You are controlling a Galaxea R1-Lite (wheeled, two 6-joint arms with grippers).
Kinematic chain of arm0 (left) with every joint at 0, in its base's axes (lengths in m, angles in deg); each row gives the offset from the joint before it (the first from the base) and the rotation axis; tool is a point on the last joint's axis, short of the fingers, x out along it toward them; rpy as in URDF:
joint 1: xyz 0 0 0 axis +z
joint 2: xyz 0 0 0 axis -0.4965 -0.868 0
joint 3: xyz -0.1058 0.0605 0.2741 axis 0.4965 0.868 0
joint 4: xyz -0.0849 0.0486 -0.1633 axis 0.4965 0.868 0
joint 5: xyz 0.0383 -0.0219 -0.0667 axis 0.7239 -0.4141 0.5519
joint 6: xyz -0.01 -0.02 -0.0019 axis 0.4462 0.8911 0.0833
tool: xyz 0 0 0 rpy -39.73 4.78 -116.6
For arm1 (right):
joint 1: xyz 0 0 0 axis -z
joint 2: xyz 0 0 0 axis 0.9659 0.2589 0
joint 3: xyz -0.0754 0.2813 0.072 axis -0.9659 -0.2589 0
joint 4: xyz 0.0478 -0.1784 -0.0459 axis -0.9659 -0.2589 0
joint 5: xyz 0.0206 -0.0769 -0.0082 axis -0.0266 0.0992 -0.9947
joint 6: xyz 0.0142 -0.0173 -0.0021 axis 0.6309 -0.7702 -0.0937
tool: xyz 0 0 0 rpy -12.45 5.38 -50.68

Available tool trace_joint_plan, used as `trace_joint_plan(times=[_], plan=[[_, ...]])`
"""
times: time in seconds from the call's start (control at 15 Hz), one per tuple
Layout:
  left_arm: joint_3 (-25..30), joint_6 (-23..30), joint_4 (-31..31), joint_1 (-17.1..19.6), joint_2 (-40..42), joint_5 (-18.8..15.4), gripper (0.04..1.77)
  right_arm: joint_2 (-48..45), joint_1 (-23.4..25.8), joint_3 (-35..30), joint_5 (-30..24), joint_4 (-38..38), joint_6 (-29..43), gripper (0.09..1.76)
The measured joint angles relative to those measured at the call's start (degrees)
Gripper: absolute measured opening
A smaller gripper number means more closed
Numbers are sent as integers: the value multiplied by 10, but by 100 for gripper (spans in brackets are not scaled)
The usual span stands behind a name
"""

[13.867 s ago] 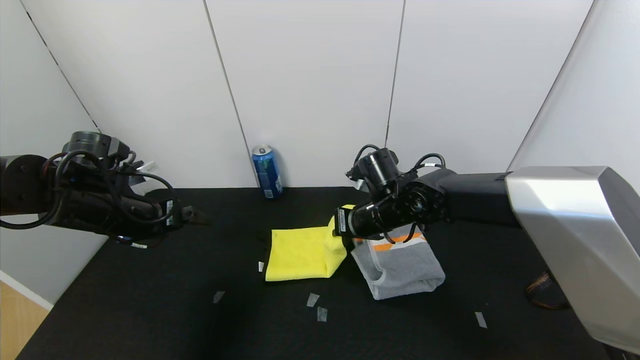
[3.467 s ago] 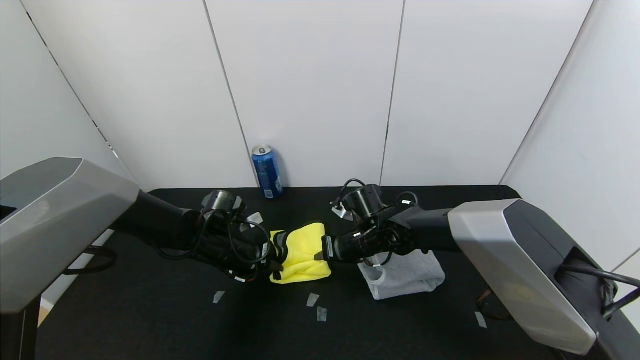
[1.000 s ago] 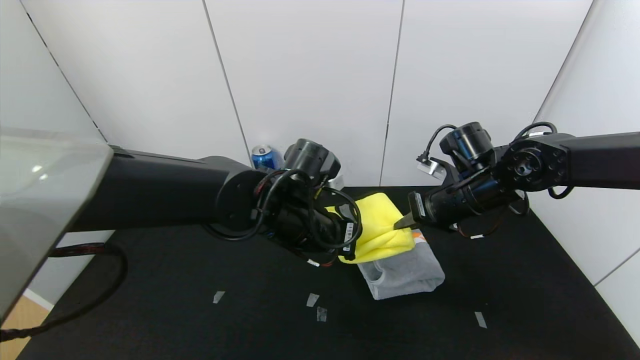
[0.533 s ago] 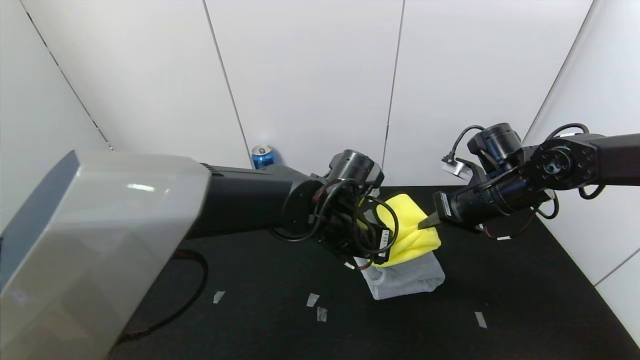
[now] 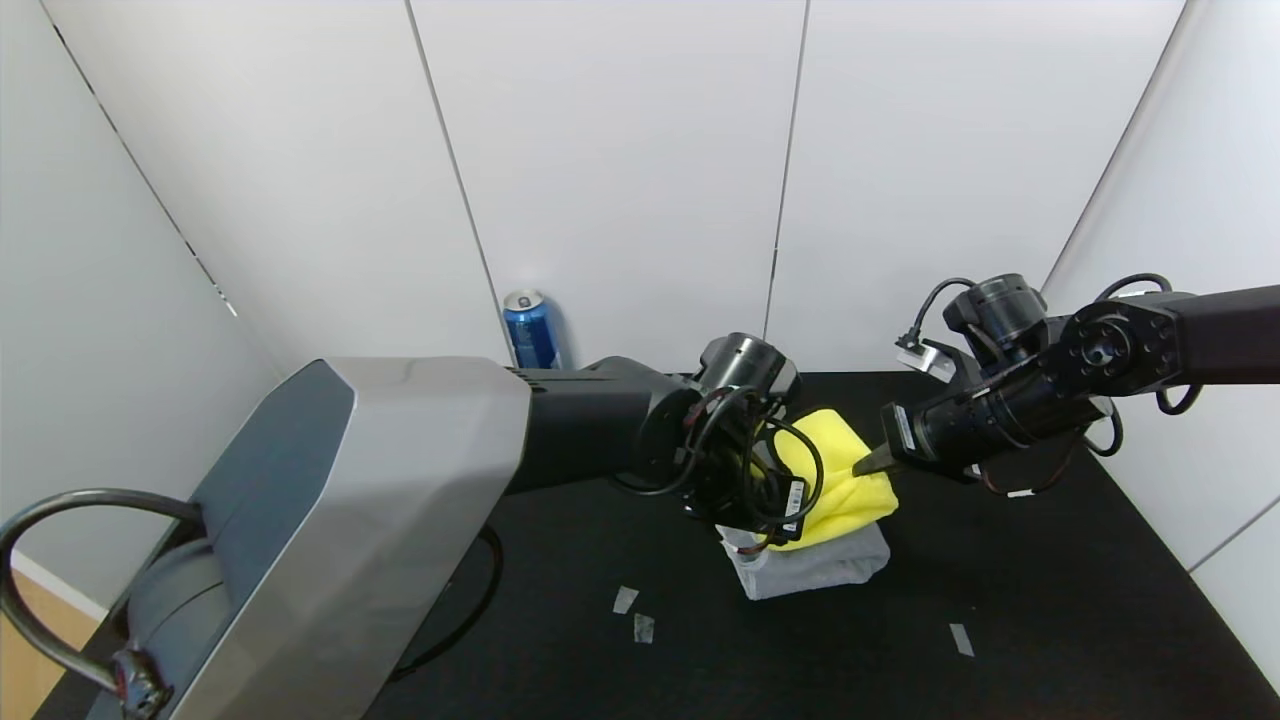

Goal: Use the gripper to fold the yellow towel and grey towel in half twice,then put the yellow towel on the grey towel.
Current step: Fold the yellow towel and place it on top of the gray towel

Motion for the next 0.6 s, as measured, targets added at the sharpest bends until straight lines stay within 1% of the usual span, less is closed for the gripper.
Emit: trace_joint_plan(times=[0.2,0.4,0.6], plan=[[-3,-1,-2,8,-11,3,13,19,-1,-3,0,1,0,12],[-3,-1,-4,12,-20,24,13,36,-3,-2,0,1,2,12],[-3,-1,-4,15,-26,27,13,47,-5,-2,0,4,2,12]])
